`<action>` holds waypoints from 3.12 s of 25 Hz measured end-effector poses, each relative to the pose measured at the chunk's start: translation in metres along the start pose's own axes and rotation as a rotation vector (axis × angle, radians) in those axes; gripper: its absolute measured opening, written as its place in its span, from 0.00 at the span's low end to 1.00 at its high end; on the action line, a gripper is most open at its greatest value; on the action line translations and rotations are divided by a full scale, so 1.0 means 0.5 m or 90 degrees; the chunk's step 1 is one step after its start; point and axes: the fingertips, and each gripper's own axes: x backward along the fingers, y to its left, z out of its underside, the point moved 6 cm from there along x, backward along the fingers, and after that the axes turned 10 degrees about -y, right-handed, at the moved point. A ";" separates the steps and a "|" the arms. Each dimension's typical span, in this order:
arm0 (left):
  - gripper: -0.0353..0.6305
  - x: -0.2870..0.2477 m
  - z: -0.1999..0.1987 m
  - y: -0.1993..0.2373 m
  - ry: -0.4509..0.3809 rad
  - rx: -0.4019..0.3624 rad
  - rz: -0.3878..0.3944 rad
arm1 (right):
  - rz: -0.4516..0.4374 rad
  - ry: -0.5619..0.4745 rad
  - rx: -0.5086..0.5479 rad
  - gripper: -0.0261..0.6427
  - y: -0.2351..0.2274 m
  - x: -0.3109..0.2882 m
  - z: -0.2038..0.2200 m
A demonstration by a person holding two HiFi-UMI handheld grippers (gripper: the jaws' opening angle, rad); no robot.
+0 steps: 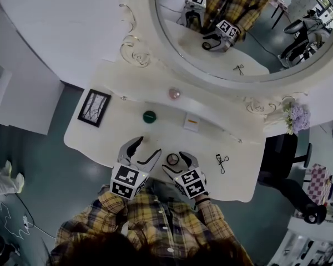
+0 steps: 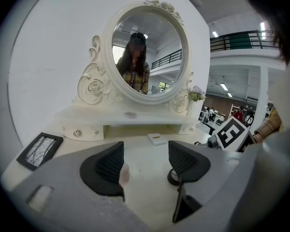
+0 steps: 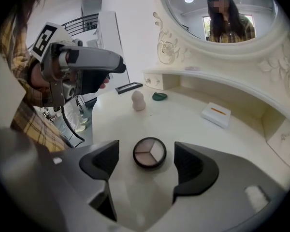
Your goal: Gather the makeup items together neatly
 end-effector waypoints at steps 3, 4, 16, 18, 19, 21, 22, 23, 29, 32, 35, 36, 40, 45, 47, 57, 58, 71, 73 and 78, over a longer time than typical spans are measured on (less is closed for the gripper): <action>0.47 0.003 0.002 0.001 0.003 0.000 0.000 | 0.002 0.006 0.001 0.56 -0.001 -0.004 0.008; 0.47 0.004 0.003 0.001 0.004 0.000 0.000 | 0.002 0.007 0.002 0.56 -0.001 -0.004 0.009; 0.47 0.006 0.005 0.004 0.002 0.002 0.000 | 0.018 0.028 0.041 0.36 -0.018 -0.009 0.009; 0.47 0.007 0.005 0.007 0.000 0.002 -0.003 | 0.014 0.028 0.044 0.36 -0.018 -0.008 0.010; 0.47 0.007 0.005 0.009 0.000 0.003 -0.004 | 0.013 0.027 0.044 0.36 -0.019 -0.008 0.010; 0.47 0.007 0.003 0.012 -0.001 0.002 -0.007 | 0.015 0.023 0.042 0.36 -0.021 -0.007 0.009; 0.47 0.006 0.003 0.013 -0.002 0.002 -0.008 | 0.015 0.021 0.040 0.36 -0.022 -0.006 0.007; 0.47 0.006 0.003 0.014 -0.002 0.001 -0.009 | 0.016 0.018 0.040 0.36 -0.023 -0.004 0.006; 0.47 -0.001 -0.001 0.010 -0.002 -0.001 -0.006 | 0.031 -0.004 0.044 0.36 -0.041 0.018 -0.015; 0.47 -0.010 -0.004 0.005 -0.003 -0.003 -0.001 | 0.042 -0.016 0.050 0.36 -0.057 0.032 -0.033; 0.47 -0.019 -0.008 -0.001 -0.004 -0.006 0.003 | 0.055 -0.035 0.056 0.36 -0.077 0.049 -0.058; 0.47 -0.022 -0.009 -0.003 -0.005 -0.007 0.005 | 0.061 -0.042 0.059 0.36 -0.084 0.055 -0.068; 0.47 -0.035 -0.017 -0.013 -0.007 -0.011 0.011 | 0.082 -0.067 0.080 0.36 -0.117 0.079 -0.109; 0.47 -0.054 -0.028 -0.019 -0.010 -0.021 0.015 | 0.099 -0.092 0.106 0.36 -0.158 0.096 -0.161; 0.47 -0.062 -0.032 -0.021 -0.011 -0.025 0.016 | 0.105 -0.099 0.120 0.36 -0.174 0.100 -0.180; 0.47 -0.091 -0.037 -0.026 -0.007 -0.024 0.016 | 0.122 -0.126 0.155 0.36 -0.257 0.072 -0.273; 0.47 -0.093 -0.036 -0.027 -0.007 -0.024 0.016 | 0.123 -0.128 0.152 0.36 -0.265 0.068 -0.280; 0.47 -0.117 -0.036 -0.005 0.005 -0.015 -0.007 | 0.164 -0.098 0.141 0.36 -0.368 0.000 -0.308; 0.47 -0.122 -0.037 -0.002 0.005 -0.017 -0.008 | 0.160 -0.089 0.141 0.36 -0.374 -0.009 -0.311; 0.47 -0.129 -0.039 0.003 0.006 -0.014 -0.009 | 0.154 -0.073 0.139 0.36 -0.382 -0.023 -0.309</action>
